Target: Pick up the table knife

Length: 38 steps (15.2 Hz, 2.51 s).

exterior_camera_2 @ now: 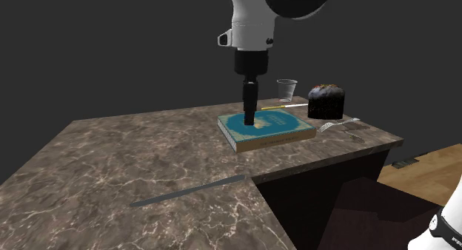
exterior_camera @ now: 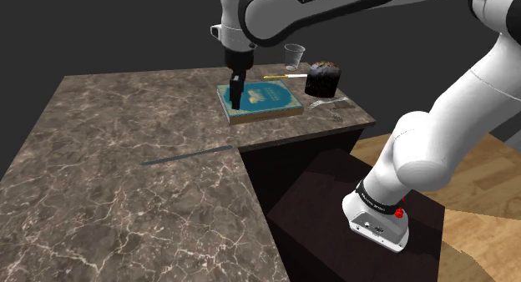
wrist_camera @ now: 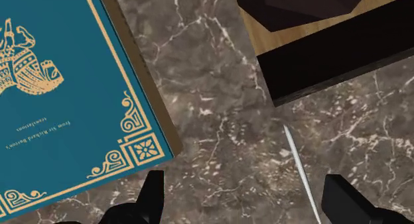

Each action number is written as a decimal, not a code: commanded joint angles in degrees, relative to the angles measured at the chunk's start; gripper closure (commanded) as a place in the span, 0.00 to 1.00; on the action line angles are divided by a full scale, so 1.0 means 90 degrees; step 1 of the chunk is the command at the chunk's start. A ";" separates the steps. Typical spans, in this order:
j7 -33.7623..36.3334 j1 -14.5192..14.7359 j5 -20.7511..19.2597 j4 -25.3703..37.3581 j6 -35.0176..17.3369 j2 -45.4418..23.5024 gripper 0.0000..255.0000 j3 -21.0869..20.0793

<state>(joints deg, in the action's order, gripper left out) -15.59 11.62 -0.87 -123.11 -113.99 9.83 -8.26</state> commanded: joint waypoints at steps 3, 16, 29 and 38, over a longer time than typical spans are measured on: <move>-0.0329 0.0225 -0.0059 0.0348 -0.0225 -0.0692 0.00 -0.0218; -0.0901 0.0782 -0.0459 0.1314 -0.0717 -0.2470 0.00 -0.0729; -0.0851 0.0795 -0.0529 0.1153 -0.1056 -0.2656 1.00 -0.0709; -0.0916 0.0778 -0.0440 0.1371 -0.0608 -0.2417 1.00 -0.0734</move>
<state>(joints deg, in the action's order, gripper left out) -23.74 18.64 -4.99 -111.13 -120.25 -12.35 -14.81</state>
